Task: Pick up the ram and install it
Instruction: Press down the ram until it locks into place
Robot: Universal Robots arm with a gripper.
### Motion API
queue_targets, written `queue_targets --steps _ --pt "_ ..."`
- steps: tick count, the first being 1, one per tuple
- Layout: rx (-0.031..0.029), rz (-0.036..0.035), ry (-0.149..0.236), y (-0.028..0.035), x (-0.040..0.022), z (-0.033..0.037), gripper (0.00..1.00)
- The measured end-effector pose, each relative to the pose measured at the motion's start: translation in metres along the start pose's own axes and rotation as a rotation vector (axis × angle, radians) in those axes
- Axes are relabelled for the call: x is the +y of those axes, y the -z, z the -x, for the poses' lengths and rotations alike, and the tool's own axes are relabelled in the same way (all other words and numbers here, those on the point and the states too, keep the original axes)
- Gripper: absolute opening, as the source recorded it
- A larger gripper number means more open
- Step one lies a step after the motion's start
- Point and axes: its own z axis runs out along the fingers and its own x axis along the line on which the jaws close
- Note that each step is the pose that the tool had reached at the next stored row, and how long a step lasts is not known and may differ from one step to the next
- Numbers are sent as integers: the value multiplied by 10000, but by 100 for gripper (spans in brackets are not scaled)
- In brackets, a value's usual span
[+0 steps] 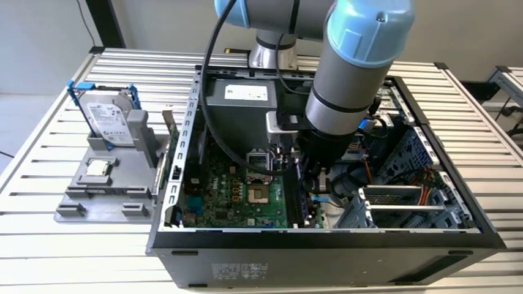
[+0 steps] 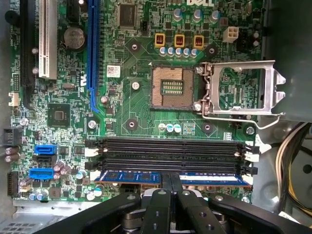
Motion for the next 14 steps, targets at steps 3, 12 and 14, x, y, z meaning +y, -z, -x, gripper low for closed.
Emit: queue_targets --steps 3,12,14 --pt "-24 -6 0 127 1 4 0" --pt "-21 -5 -1 538 5 10 0" --pt "-21 -5 0 629 5 12 0"
